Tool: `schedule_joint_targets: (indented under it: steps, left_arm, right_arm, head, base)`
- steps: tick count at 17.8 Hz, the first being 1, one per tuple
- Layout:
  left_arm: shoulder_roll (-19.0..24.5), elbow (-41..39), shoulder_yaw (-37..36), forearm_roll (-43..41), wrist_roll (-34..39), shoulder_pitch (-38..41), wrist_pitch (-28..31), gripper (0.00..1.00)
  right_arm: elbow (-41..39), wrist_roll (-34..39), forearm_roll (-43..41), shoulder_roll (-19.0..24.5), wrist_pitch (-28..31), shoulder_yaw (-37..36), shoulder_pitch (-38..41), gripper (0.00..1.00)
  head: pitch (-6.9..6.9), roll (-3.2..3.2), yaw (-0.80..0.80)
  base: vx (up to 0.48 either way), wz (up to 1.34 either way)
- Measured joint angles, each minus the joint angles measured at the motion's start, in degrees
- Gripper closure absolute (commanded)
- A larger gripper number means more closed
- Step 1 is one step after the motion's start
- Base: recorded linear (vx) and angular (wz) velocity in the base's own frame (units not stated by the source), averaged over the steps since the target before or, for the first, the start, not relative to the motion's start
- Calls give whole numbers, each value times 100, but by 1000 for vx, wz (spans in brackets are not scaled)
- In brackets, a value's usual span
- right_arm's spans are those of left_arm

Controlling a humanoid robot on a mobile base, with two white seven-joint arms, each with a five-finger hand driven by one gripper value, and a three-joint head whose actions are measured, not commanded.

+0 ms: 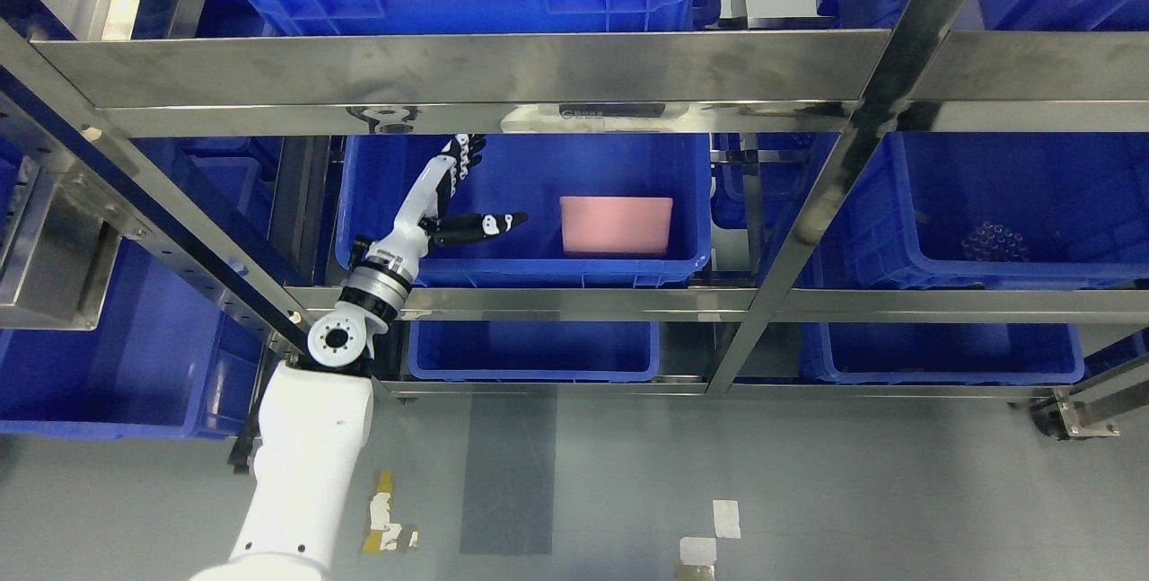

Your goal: Place storage box into left shelf container

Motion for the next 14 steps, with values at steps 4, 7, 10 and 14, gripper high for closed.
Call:
schedule_joint_targets:
  steps: [4,7,10,14]
  left_arm:
    - [0,-991,8,291,1117,856,12,0]
    - [0,-1791,-26,382,1465,1361,41,0]
    - [0,-2447,-120,429,1577,1821,-191,0]
    - [0,-3223,-184,458,1601,2322,-303,0]
  right_arm:
    - [0,-2,0,0,0,0,0,0]
    - [0,-13,0,0,0,0,0,0]
    - [0,-17,0,0,0,0,0,0]
    - [0,-22,0,0,0,0,0,0]
  head:
    - [0,0,0]
    - [0,0,0]
    - [0,0,0]
    - [0,0,0]
  base:
    - [0,0]
    - [0,0]
    - [0,0]
    - [0,0]
